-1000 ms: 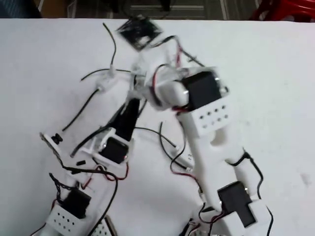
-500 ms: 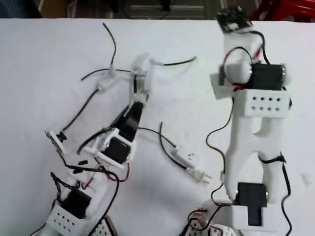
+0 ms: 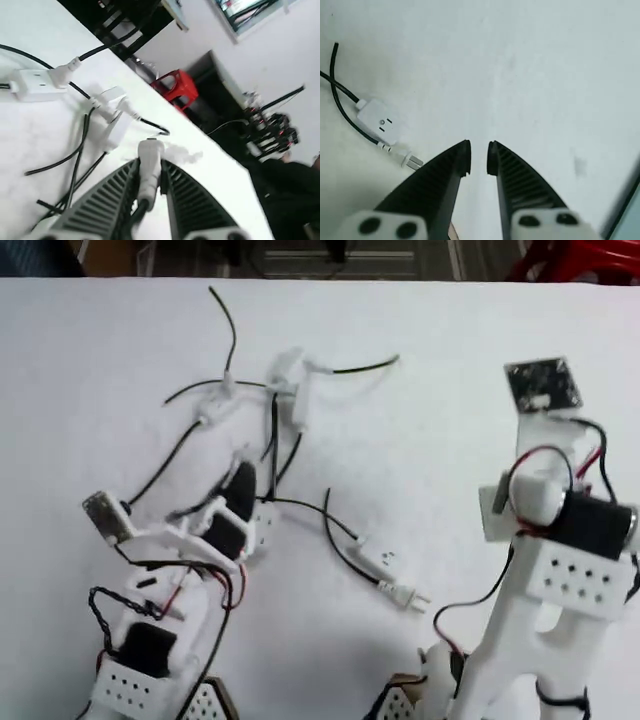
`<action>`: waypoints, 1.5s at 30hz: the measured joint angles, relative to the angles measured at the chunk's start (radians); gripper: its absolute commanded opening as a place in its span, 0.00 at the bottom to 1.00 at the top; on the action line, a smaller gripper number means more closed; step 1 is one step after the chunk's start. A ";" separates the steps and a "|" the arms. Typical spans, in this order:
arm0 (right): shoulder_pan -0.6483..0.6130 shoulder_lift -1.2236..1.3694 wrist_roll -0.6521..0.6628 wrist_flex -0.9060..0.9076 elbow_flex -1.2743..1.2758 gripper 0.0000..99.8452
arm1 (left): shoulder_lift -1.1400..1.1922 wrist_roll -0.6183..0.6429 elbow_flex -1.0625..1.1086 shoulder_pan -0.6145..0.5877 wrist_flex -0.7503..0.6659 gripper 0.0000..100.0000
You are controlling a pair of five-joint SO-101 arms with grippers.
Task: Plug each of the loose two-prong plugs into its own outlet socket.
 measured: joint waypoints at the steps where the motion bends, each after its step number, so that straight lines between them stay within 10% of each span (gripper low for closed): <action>1: 0.011 -0.014 0.011 0.000 0.028 0.07 | 0.000 -0.029 0.000 0.012 0.009 0.03; 16: 0.307 0.181 0.164 -0.204 0.222 0.07 | 0.000 -0.517 0.000 0.293 0.479 0.03; 45: 0.322 0.253 0.169 -0.229 0.285 0.07 | 0.091 -0.542 -0.275 -0.046 0.509 0.02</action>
